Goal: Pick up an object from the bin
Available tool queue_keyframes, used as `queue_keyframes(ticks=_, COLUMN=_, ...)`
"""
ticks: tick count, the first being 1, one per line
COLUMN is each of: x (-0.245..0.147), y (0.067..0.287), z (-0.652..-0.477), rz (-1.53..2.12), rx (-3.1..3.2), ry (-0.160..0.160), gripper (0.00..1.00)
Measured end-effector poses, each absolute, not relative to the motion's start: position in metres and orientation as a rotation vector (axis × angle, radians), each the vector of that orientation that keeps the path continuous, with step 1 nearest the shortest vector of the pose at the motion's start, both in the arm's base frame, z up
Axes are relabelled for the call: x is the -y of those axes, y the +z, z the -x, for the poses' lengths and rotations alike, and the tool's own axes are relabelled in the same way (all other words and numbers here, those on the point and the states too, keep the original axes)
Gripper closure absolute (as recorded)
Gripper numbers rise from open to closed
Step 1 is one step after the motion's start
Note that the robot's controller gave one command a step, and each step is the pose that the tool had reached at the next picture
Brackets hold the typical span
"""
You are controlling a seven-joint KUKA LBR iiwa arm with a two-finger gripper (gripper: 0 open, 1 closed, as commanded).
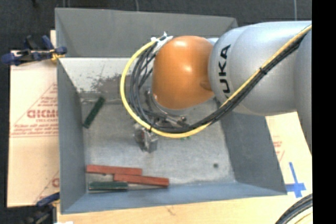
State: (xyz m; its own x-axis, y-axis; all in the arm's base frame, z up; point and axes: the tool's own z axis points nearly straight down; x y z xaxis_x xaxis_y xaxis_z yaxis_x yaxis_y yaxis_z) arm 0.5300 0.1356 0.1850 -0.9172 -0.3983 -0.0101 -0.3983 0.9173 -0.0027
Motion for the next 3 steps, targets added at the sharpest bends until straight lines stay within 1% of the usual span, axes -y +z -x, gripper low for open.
queue_keyframes(ticks=1, x=-0.1795, y=0.187, z=-0.5178, rz=0.167, rx=-3.132, ry=0.003, gripper=1.0)
queue_keyframes(ticks=2, x=-0.1795, y=0.187, z=-0.5178, rz=0.164, rx=-3.132, ry=0.004, gripper=0.0)
queue_keyframes(ticks=3, x=-0.1795, y=0.187, z=-0.5178, rz=0.164, rx=-3.132, ry=0.004, gripper=0.0)
